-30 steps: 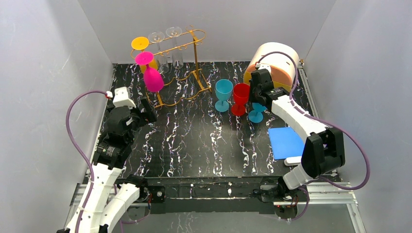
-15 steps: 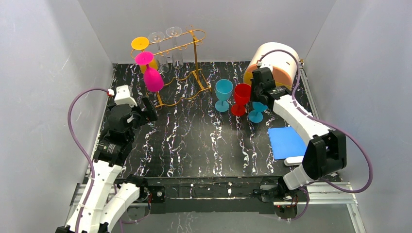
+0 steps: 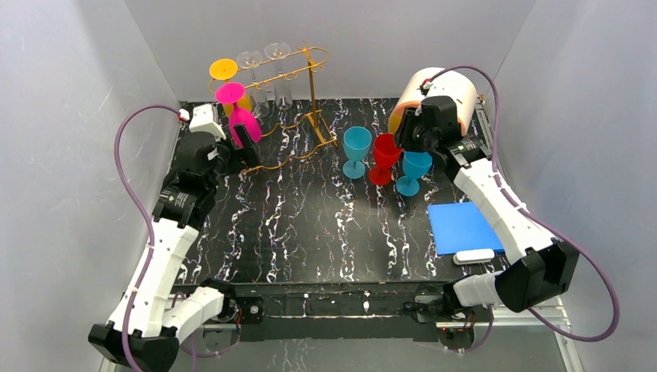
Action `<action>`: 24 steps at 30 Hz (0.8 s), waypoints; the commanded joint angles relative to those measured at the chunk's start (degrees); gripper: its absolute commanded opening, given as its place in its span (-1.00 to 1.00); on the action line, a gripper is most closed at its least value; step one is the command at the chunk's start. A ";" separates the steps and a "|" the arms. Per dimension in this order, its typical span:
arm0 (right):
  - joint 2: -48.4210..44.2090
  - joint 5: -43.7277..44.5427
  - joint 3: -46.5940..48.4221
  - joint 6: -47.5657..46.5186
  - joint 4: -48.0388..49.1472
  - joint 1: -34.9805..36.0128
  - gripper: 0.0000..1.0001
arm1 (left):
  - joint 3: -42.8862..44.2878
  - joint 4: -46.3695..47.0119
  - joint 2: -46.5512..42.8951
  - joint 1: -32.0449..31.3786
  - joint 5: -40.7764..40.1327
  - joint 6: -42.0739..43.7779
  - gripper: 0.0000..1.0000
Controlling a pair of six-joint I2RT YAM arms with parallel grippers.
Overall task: Take the wine glass off the wine glass rack
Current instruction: Pick up the wine glass from the wine rack.
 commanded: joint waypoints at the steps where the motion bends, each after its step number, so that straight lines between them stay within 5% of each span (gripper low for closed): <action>1: -3.57 -8.95 1.75 3.73 1.48 -0.30 -0.07 | 5.26 -0.31 3.17 1.48 6.85 -7.38 0.97; 9: -3.88 -18.86 3.52 9.13 3.08 -0.28 0.08 | 13.16 -6.22 9.26 7.98 8.91 -19.73 0.85; 24: -3.46 -19.14 4.35 5.13 2.17 -0.23 0.20 | 15.04 8.33 14.41 21.90 24.26 -34.63 0.66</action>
